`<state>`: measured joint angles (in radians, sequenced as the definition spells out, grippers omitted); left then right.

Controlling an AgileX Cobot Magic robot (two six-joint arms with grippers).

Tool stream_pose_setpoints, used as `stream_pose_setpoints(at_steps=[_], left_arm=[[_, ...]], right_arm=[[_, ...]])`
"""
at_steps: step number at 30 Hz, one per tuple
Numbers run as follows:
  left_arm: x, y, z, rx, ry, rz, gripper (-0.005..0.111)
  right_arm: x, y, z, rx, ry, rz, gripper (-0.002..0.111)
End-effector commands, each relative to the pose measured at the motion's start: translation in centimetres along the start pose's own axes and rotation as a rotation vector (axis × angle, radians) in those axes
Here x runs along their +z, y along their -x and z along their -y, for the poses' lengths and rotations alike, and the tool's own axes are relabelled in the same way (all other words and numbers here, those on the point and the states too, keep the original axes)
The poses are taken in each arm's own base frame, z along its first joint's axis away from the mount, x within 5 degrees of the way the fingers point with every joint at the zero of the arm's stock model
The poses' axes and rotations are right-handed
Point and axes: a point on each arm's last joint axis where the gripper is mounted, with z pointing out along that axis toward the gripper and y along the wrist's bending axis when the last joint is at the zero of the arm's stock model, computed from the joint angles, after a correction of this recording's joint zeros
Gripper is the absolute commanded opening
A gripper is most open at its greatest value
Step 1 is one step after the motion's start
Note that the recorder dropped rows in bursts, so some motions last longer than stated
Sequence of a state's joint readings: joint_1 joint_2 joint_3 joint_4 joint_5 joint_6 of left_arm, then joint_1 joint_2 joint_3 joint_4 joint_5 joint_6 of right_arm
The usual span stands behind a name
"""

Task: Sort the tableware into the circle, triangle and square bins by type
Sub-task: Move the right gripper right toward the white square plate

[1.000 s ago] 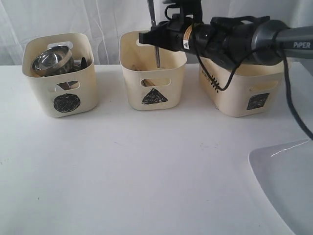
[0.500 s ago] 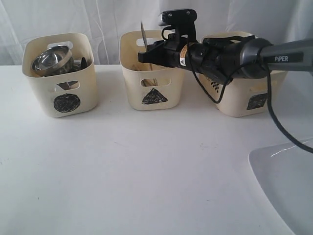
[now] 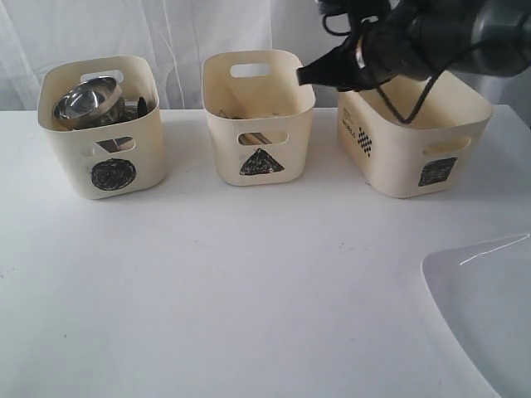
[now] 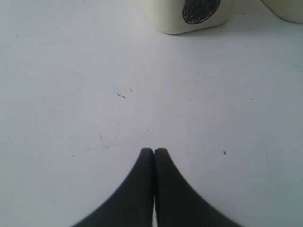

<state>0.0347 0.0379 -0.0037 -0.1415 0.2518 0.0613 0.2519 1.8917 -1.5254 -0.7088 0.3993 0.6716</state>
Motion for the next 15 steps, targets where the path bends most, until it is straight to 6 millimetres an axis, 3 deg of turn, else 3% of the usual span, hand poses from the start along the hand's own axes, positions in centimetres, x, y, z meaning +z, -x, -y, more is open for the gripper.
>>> stream_pose_setpoints(at_steps=[1, 4, 7, 12, 15], left_arm=[[0.1, -0.1, 0.0, -0.015, -0.003, -0.006, 0.000], [0.1, -0.1, 0.0, -0.015, -0.003, -0.006, 0.000], [0.1, -0.1, 0.0, -0.015, -0.003, -0.006, 0.000], [0.1, -0.1, 0.0, -0.015, -0.003, -0.006, 0.000], [0.1, -0.1, 0.0, -0.015, -0.003, -0.006, 0.000]], right_arm=[[-4.8, 0.6, 2.9, -0.029, -0.170, -0.159, 0.020], [-7.9, -0.5, 5.3, 0.003, -0.286, -0.286, 0.019], [-10.3, -3.0, 8.2, 0.036, -0.354, -0.359, 0.019], [-15.5, -9.5, 13.5, 0.103, -0.476, -0.457, 0.019], [-19.2, -13.7, 15.1, 0.147, -0.536, -0.493, 0.017]])
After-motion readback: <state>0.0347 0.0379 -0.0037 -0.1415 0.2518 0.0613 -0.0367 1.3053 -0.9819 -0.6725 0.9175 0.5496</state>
